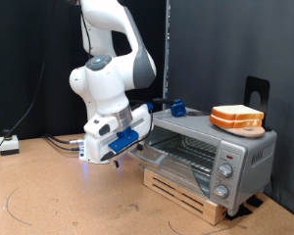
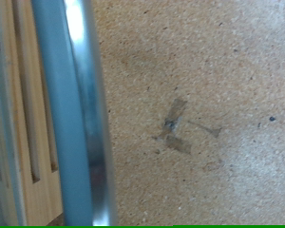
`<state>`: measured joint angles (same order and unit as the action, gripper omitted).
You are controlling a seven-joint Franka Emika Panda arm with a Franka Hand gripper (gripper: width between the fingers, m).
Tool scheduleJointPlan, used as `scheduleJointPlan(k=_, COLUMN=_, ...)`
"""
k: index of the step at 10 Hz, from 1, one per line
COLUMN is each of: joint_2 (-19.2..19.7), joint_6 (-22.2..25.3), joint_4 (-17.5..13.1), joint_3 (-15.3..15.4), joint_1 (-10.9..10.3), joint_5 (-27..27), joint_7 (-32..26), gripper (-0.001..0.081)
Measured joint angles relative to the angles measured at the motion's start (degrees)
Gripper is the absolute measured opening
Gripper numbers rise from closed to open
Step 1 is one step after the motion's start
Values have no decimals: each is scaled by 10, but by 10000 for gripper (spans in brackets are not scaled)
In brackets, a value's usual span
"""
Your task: Make a piece of toast with the oven
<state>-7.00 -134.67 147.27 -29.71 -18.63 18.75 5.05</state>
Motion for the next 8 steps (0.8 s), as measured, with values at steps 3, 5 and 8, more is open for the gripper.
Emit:
scheduleJointPlan(k=3, joint_2=35, joint_6=-6, joint_4=-20, joint_3=-6, joint_1=3, joint_5=11, joint_7=-16, gripper=809)
scheduleJointPlan(k=5, joint_2=63, joint_6=-8, joint_4=-32, joint_3=-8, joint_1=9, joint_5=17, joint_7=-16, gripper=809)
scheduleJointPlan(k=8, joint_2=106, joint_6=-9, joint_4=-52, joint_3=-9, joint_1=14, joint_5=42, joint_7=-17, gripper=809)
